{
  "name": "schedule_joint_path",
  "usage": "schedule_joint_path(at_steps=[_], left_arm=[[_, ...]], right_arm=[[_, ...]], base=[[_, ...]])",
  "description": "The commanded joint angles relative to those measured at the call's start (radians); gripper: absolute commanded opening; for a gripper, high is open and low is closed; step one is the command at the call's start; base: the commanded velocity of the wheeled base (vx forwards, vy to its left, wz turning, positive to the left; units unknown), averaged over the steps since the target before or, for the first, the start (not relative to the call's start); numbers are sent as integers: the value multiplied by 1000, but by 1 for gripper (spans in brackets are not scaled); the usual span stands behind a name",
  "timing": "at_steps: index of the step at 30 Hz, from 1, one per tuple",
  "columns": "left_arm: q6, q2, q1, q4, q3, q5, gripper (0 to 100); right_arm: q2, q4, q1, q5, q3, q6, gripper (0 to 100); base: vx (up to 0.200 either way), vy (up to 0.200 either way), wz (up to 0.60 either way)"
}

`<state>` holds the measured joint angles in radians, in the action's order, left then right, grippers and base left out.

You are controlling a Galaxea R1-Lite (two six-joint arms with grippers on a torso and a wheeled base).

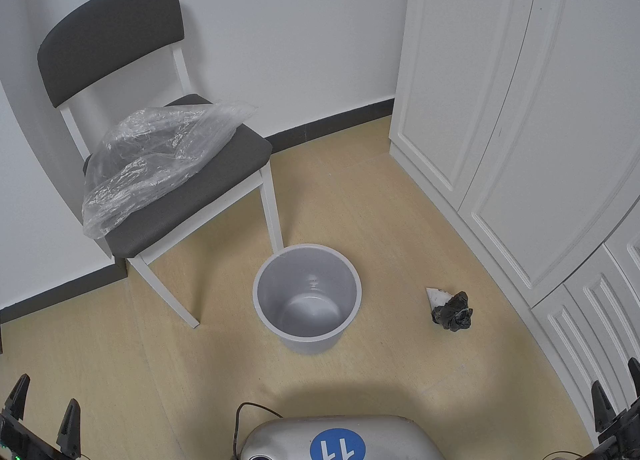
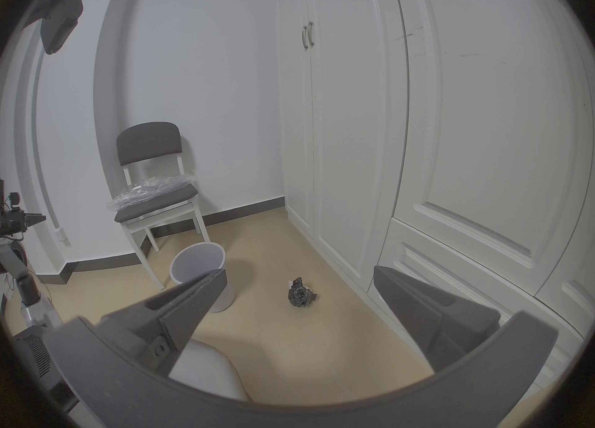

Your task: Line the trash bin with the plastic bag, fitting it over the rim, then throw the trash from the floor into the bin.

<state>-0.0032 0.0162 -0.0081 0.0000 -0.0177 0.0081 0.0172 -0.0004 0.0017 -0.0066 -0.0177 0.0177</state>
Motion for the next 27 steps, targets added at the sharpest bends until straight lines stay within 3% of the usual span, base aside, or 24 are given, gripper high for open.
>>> schedule_joint_path(at_steps=[1, 15, 27], left_arm=[[0, -16, 0, 0, 18, 1, 100], [-12, -16, 0, 0, 18, 4, 100], [32, -16, 0, -2, 18, -31, 100]], right_arm=[[-17, -1, 0, -1, 16, 1, 100], [-17, 0, -2, -3, 16, -2, 100], [-17, 2, -2, 5, 15, -33, 100]], base=[[0, 0, 0], [0, 0, 0], [0, 0, 0]])
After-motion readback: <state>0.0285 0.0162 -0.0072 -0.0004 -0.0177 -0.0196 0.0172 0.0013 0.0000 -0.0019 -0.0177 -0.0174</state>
